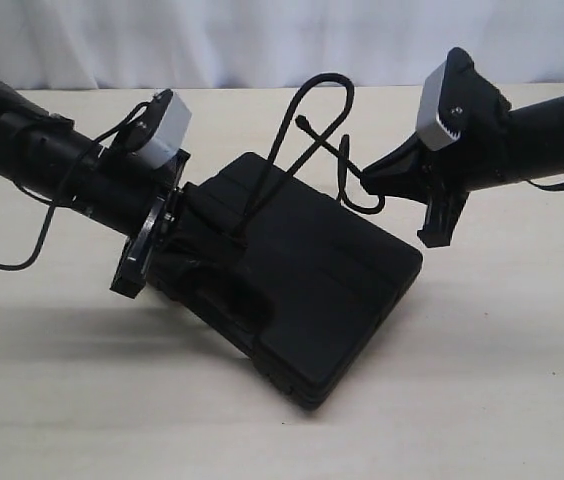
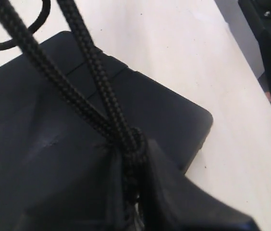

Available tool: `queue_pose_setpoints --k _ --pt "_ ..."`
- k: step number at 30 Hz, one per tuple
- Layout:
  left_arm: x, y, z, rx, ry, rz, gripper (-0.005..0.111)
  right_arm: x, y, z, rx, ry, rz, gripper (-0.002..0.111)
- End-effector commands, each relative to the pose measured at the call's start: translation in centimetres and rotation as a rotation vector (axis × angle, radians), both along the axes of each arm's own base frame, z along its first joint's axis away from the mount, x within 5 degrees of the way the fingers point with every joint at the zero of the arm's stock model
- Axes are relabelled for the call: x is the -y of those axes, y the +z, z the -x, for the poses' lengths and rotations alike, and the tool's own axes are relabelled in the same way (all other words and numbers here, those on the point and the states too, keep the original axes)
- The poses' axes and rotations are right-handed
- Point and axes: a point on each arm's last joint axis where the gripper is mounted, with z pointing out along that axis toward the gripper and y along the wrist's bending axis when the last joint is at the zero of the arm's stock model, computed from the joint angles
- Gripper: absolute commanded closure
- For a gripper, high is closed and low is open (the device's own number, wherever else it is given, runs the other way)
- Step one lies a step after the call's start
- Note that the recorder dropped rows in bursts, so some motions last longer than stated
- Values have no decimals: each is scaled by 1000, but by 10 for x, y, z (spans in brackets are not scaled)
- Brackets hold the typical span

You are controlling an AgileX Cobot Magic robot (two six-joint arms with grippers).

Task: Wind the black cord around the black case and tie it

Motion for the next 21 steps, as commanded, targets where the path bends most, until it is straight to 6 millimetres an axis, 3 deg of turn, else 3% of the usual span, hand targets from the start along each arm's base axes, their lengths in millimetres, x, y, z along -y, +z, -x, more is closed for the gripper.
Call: queue_pose_setpoints --k 1,5,15,21 --pt "-18 9 -2 -1 -12 81 107 0 3 0 34 16 7 104" --pt "-33 8 -10 -3 49 93 107 -2 8 -2 45 38 0 104" --pt "-29 -29 -36 -71 47 99 107 -2 12 -5 63 34 1 104" --pt "-29 -22 -43 -38 47 101 107 11 1 -25 121 -86 138 104"
